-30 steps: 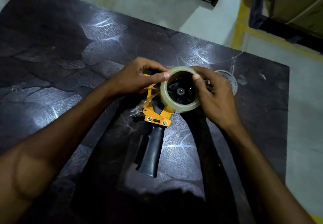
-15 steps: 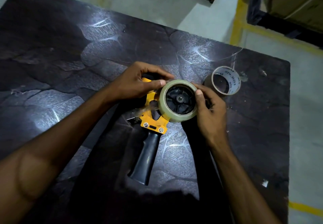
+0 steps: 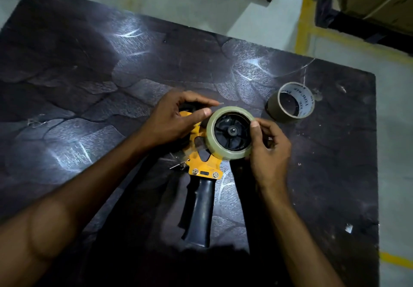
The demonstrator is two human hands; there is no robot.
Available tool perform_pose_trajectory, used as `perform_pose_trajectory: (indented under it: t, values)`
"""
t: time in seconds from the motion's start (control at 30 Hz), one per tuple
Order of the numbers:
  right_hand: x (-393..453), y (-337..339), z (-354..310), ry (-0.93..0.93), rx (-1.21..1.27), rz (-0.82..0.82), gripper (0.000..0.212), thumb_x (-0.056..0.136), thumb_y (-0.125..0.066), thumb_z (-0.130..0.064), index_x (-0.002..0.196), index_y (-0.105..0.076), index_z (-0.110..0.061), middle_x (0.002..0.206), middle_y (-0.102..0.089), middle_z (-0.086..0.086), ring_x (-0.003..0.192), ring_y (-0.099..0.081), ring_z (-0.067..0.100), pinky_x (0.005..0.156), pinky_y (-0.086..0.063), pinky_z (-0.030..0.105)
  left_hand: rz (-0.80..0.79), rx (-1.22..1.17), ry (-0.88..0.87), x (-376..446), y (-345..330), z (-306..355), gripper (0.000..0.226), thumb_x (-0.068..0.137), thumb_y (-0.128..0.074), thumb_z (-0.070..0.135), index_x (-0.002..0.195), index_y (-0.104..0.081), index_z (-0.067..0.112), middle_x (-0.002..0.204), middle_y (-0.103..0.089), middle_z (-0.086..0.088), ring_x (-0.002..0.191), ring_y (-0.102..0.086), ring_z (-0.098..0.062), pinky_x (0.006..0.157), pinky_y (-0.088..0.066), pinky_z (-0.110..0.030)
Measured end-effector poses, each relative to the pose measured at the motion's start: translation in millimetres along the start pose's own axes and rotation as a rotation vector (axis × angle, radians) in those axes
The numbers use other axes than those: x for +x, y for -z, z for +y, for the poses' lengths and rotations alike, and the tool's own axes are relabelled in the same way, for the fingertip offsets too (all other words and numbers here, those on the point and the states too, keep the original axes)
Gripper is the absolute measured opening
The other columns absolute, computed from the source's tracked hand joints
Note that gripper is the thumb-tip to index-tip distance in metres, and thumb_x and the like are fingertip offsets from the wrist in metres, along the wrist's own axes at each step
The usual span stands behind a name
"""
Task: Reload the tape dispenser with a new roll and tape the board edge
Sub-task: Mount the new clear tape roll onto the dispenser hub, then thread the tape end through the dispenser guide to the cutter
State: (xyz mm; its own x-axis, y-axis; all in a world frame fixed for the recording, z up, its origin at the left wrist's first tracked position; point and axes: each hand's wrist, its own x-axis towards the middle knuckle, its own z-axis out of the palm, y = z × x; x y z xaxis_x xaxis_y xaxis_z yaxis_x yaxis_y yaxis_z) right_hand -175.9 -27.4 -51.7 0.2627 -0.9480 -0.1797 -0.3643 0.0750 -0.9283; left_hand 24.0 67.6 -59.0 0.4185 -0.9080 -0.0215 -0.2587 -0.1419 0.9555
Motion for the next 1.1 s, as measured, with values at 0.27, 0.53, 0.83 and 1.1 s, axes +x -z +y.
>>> perform_pose_trajectory:
  t: [0.27,0.53,0.83,1.1]
  values:
    - [-38,3,7,0.027,0.095,-0.037,0.045,0.102,-0.062,-0.007,0.147,-0.057,-0.012,0.133,-0.07,-0.008,0.12,-0.067,-0.002,0.101,-0.053,0.018,0.013,-0.059,-0.017,-35,27,-14,0.033,0.095,-0.073,0.009,0.128,-0.073,0.012,0.136,-0.072,-0.004,0.129,-0.068,-0.006,0.107,-0.051,-0.02]
    - [-53,0,7,0.045,0.177,-0.018,0.046,0.098,-0.066,0.002,0.141,-0.059,-0.012,0.128,-0.071,-0.011,0.118,-0.069,-0.001,0.094,-0.052,0.014,0.058,-0.084,-0.013,-51,28,-13,0.024,0.093,-0.079,0.013,0.117,-0.078,0.016,0.12,-0.077,-0.004,0.113,-0.074,-0.016,0.097,-0.056,-0.025]
    - [-52,-4,14,0.094,0.155,0.004,0.046,0.099,-0.066,-0.004,0.144,-0.056,-0.008,0.132,-0.07,-0.001,0.121,-0.068,0.004,0.098,-0.053,0.018,0.027,-0.231,0.004,-84,32,-5,0.013,0.085,-0.078,0.023,0.095,-0.076,0.016,0.145,-0.066,-0.01,0.139,-0.063,-0.023,0.115,-0.052,-0.039]
    - [-47,-2,15,0.085,0.13,-0.012,0.047,0.097,-0.068,-0.002,0.142,-0.058,-0.008,0.129,-0.07,-0.004,0.116,-0.069,0.0,0.094,-0.053,0.015,-0.01,-0.118,0.03,-93,31,6,0.016,0.075,-0.09,0.023,0.085,-0.078,0.018,0.154,-0.06,-0.001,0.147,-0.054,-0.011,0.116,-0.05,-0.03]
